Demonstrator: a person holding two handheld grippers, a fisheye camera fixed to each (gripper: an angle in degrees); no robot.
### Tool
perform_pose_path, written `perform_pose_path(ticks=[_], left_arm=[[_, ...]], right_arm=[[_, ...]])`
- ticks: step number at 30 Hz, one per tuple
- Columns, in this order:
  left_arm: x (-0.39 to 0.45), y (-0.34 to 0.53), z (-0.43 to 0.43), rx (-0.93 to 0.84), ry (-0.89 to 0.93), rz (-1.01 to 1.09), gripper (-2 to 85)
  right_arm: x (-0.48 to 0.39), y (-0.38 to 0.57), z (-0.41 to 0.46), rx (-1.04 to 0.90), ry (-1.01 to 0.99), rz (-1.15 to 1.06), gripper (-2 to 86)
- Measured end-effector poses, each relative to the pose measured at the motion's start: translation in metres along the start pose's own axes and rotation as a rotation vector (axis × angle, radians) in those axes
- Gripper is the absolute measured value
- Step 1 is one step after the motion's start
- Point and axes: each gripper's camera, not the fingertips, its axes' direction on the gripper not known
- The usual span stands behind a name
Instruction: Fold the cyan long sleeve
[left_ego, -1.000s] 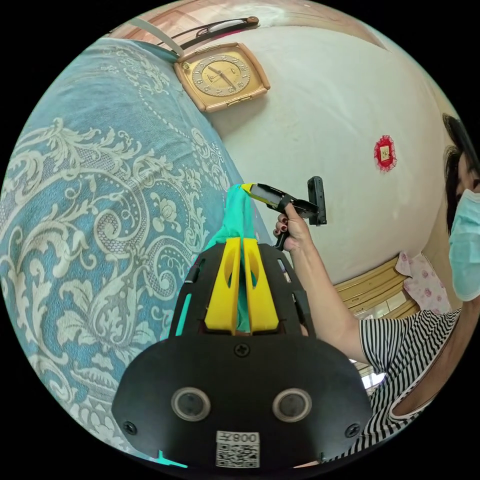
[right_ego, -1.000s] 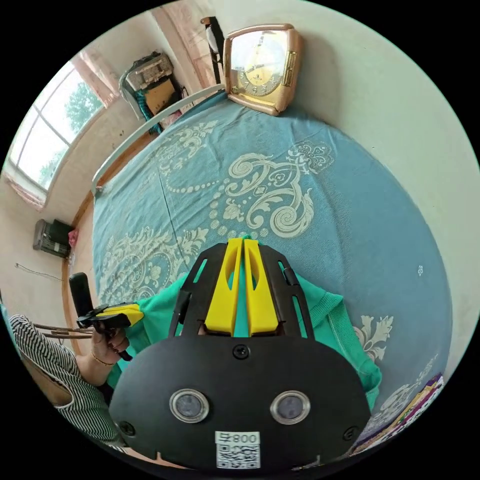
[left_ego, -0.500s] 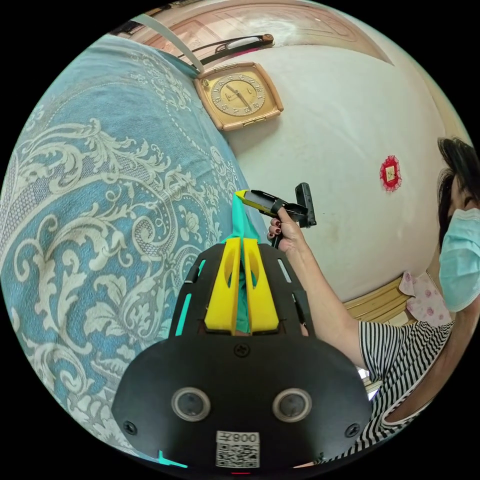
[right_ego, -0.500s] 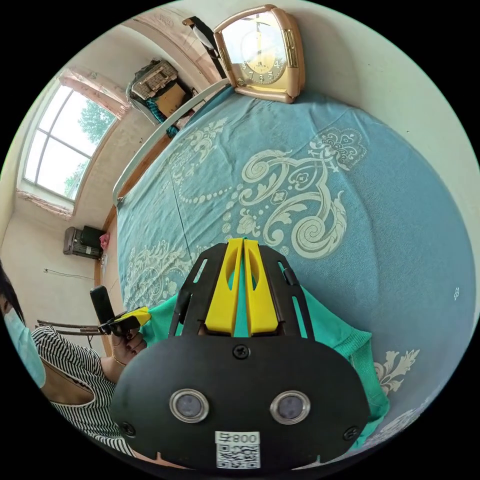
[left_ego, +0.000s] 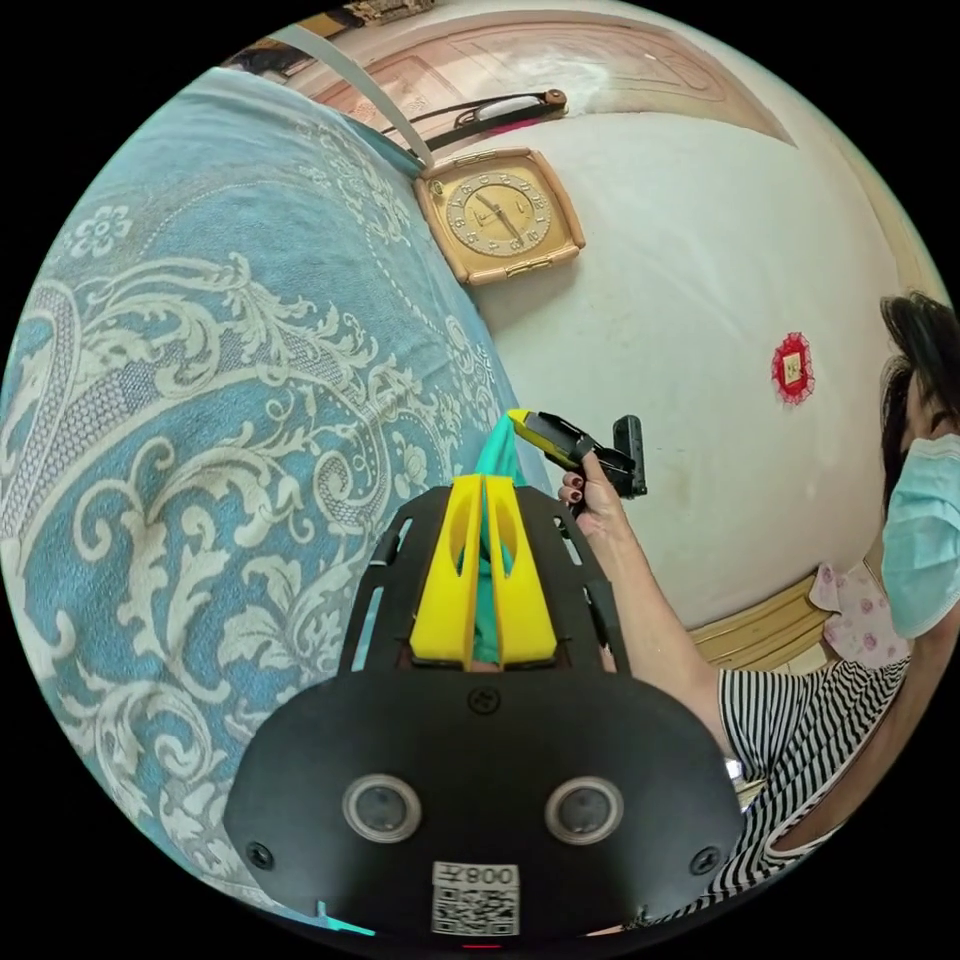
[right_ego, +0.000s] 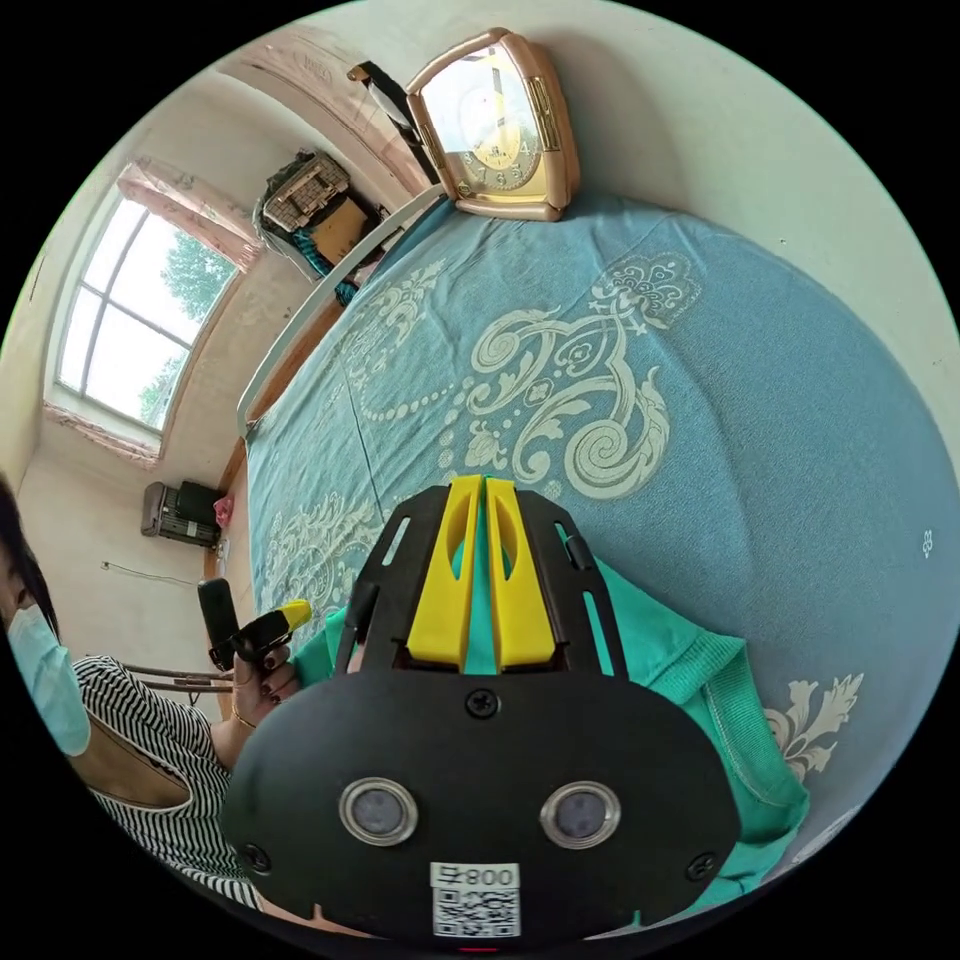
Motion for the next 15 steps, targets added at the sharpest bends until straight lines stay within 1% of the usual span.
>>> perform_pose_path(ticks=[1, 2, 3, 4, 5, 6, 8, 10, 13, 14, 15], left_arm=[[0.005, 0.0, 0.003, -0.002, 0.014, 0.024, 0.3], [0.014, -0.002, 0.014, -0.04, 0.052, 0.077, 0.2], [0.022, -0.004, 0.03, -0.127, 0.061, 0.108, 0.2], [0.026, -0.004, 0.038, -0.166, 0.042, 0.114, 0.1], [0.031, -0.003, 0.05, -0.214, -0.041, 0.111, 0.1], [0.035, -0.002, 0.057, -0.23, -0.12, 0.11, 0.1], [0.038, -0.003, 0.06, -0.219, -0.153, 0.105, 0.1], [0.04, -0.004, 0.063, -0.213, -0.181, 0.102, 0.0], [0.044, -0.003, 0.072, -0.207, -0.163, 0.087, 0.1], [0.048, -0.002, 0.073, -0.18, -0.151, 0.091, 0.1], [0.054, -0.001, 0.075, -0.157, -0.132, 0.109, 0.1]], right_arm=[[0.002, -0.001, 0.002, -0.008, -0.002, 0.001, 0.8], [0.005, -0.004, 0.008, -0.033, -0.015, 0.007, 1.2], [0.008, -0.007, 0.015, -0.057, -0.074, 0.008, 1.5], [0.009, -0.009, 0.019, -0.078, -0.114, 0.006, 1.6], [0.012, -0.012, 0.026, -0.119, -0.156, 0.009, 1.8], [0.015, -0.013, 0.03, -0.124, -0.129, 0.011, 1.8], [0.022, -0.014, 0.033, -0.135, -0.089, 0.04, 1.7], [0.031, -0.012, 0.029, -0.092, -0.1, 0.062, 1.4], [0.042, -0.006, 0.017, -0.012, -0.097, 0.104, 0.9], [0.044, -0.002, 0.014, 0.02, -0.117, 0.111, 0.7], [0.037, 0.003, 0.013, 0.056, -0.147, 0.074, 0.6]])
